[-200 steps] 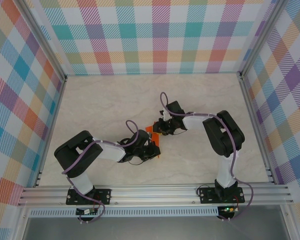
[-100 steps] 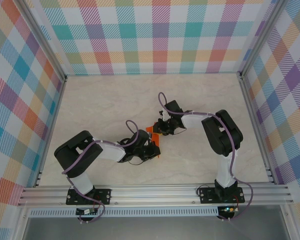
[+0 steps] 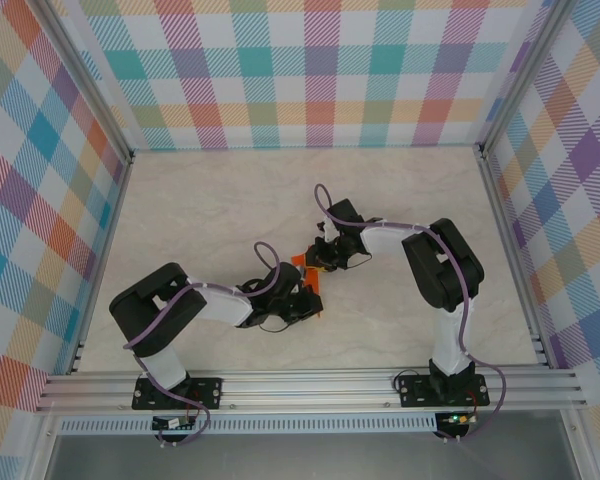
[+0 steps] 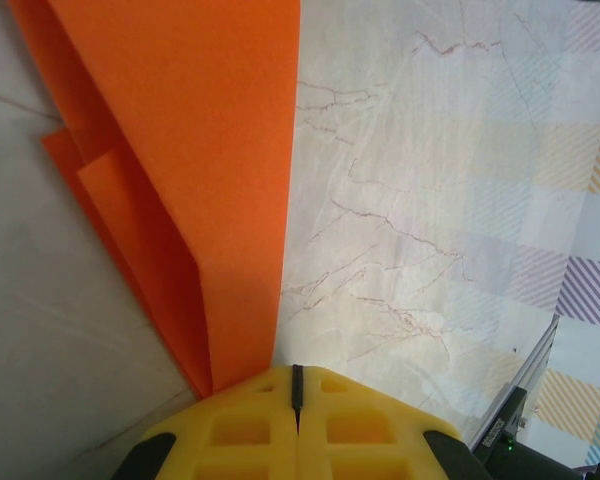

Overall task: Fold a paper plane with a square sheet of paper (fold left side to right side)
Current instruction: Fold the wing for the fifth time at the center of the table.

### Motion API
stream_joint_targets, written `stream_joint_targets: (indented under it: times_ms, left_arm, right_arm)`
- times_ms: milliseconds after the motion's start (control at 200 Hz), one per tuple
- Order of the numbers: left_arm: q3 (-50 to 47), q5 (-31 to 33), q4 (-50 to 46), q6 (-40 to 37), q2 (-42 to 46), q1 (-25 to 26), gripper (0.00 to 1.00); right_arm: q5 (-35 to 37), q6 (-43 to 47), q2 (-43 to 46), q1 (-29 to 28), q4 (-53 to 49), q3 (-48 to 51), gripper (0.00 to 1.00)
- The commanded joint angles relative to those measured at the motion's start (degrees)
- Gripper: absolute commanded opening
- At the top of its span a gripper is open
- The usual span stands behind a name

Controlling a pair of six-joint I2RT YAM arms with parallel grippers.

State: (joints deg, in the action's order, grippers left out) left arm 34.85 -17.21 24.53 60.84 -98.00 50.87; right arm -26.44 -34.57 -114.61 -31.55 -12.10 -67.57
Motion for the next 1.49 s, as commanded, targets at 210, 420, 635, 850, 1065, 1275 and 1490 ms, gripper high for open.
stream_joint_targets:
  times_ms: [210, 420, 635, 850, 1065, 1275, 1490]
  left_arm:
    - [-2.73, -4.41, -7.59, 1.08, 2.05, 4.73, 0.00]
    - [-2.99, -4.65, -6.94, 1.09, 4.31, 4.90, 0.00]
    - [-1.56, -5.02, -18.02, -4.66, 17.40, -1.82, 0.02]
    - [0.74, -9.17, -25.74, -11.98, 22.83, -13.78, 0.03]
    - [4.21, -12.57, -19.91, -13.27, 14.81, -15.01, 0.03]
    - [6.76, -14.94, -14.35, -12.65, 8.64, -14.76, 0.03]
    - [10.48, -16.53, -11.71, -12.23, 1.98, -12.75, 0.03]
  right_arm:
    - [3.67, 1.29, -3.08, 0.13, -1.79, -0.19, 0.20]
    - [3.33, 1.29, -3.25, 0.14, -1.69, -0.02, 0.20]
    - [2.88, 1.40, -2.77, 0.09, -1.55, 0.25, 0.20]
    - [2.62, 1.35, -2.81, 0.13, -1.46, 0.16, 0.20]
    - [2.71, 1.43, -2.90, 0.17, -1.84, 0.07, 0.20]
    - [2.84, 1.52, -2.90, 0.10, -2.14, 0.06, 0.20]
    - [2.79, 1.61, -2.81, 0.15, -2.42, -0.19, 0.20]
